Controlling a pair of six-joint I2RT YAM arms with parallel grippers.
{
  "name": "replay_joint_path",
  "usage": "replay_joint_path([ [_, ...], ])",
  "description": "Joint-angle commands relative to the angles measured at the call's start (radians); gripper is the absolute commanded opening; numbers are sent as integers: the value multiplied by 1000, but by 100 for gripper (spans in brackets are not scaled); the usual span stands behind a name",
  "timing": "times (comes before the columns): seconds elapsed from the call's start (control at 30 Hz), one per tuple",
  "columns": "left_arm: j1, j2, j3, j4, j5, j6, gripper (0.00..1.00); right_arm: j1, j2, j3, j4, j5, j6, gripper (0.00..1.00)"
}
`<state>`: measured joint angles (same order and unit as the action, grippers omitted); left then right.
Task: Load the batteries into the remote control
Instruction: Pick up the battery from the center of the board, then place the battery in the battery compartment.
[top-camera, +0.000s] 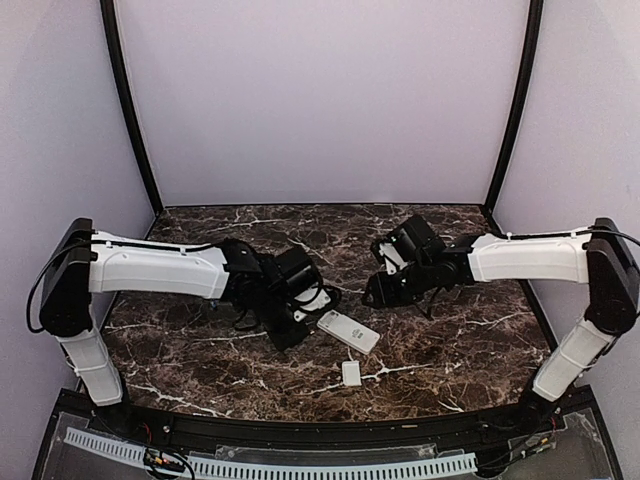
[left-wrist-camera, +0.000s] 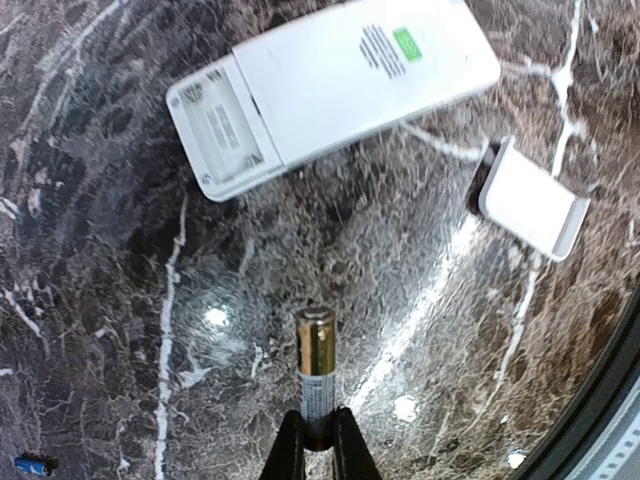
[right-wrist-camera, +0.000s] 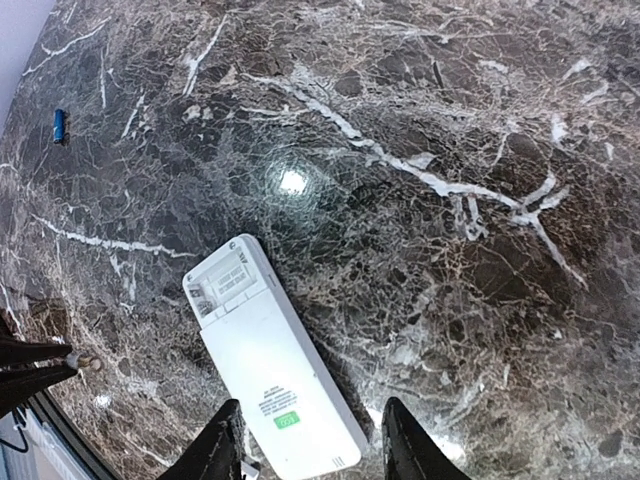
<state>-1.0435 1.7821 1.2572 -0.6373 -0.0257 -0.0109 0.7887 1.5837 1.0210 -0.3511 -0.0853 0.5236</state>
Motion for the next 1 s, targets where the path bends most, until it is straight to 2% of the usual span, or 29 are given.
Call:
replay_joint_path([
  [0.0, 23, 51, 127, -139, -10, -63, 0, -68, 105, 61, 31, -151, -53, 43],
  [0.27, 105, 198, 297, -177, 47, -13, 0, -139, 308, 211, 91, -373, -106, 29],
  [0.47, 115, 296, 415, -202, 65, 5, 0, -140, 435, 288, 91, -446, -131, 22],
  [0.73, 132, 323, 434, -238, 80, 5, 0, -134, 483, 251, 155, -539, -110, 14],
  [0.97, 132, 350, 461, -253, 123, -18, 0, -115, 476, 192, 226, -569, -58, 11],
])
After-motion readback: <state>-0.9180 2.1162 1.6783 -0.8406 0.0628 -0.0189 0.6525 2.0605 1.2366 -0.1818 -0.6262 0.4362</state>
